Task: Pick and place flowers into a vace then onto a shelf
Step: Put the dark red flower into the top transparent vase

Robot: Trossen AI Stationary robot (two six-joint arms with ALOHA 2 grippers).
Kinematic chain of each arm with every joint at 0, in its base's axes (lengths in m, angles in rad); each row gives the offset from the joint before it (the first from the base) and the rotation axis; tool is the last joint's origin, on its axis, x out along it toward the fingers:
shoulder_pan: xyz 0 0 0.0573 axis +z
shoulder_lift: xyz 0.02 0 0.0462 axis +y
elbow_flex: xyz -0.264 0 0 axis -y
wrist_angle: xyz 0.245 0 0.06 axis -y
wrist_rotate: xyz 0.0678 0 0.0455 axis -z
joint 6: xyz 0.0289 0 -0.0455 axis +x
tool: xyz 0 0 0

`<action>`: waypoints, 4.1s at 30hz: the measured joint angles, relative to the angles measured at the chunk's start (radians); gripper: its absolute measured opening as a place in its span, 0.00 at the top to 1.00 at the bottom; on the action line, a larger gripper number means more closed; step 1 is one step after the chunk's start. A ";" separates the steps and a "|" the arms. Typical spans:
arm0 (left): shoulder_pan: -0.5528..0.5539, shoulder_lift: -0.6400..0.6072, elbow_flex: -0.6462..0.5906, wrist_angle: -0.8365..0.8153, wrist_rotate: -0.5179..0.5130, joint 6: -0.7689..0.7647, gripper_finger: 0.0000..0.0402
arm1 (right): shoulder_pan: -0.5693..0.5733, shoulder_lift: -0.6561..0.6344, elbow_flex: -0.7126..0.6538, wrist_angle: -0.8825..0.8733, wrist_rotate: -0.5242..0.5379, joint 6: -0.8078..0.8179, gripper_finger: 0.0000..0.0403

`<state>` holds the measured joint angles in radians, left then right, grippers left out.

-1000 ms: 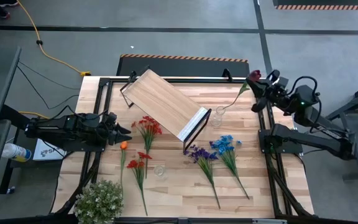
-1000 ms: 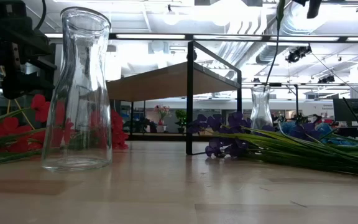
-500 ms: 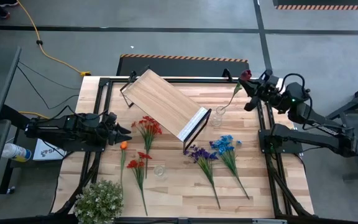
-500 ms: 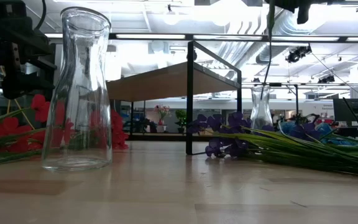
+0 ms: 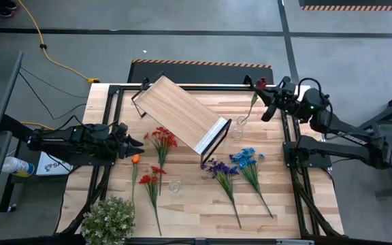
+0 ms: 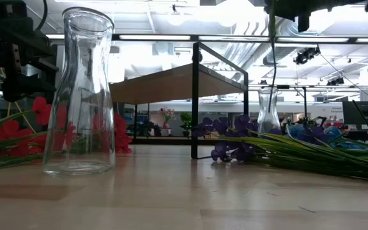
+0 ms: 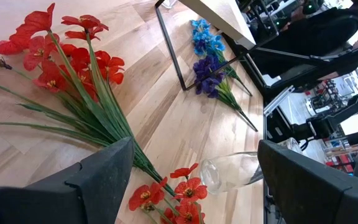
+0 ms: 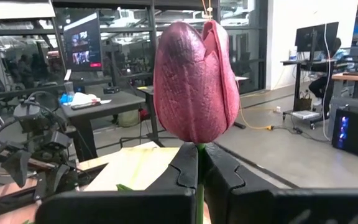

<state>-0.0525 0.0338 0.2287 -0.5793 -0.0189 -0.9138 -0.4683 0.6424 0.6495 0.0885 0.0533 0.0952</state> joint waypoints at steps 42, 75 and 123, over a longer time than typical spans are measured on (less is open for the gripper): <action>0.000 0.000 0.000 0.000 0.000 0.000 0.06 | 0.223 0.044 -0.241 0.197 0.284 0.089 0.99; 0.000 0.000 0.000 0.001 0.000 0.000 0.06 | 0.228 0.059 -0.240 0.125 0.276 0.168 0.81; 0.000 0.000 0.000 0.000 0.000 0.000 0.06 | 0.228 -0.081 -0.240 -0.063 0.198 0.192 0.40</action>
<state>-0.0525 0.0338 0.2283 -0.5789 -0.0185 -0.9138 -0.2405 0.5612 0.4099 0.0257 0.2515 0.2876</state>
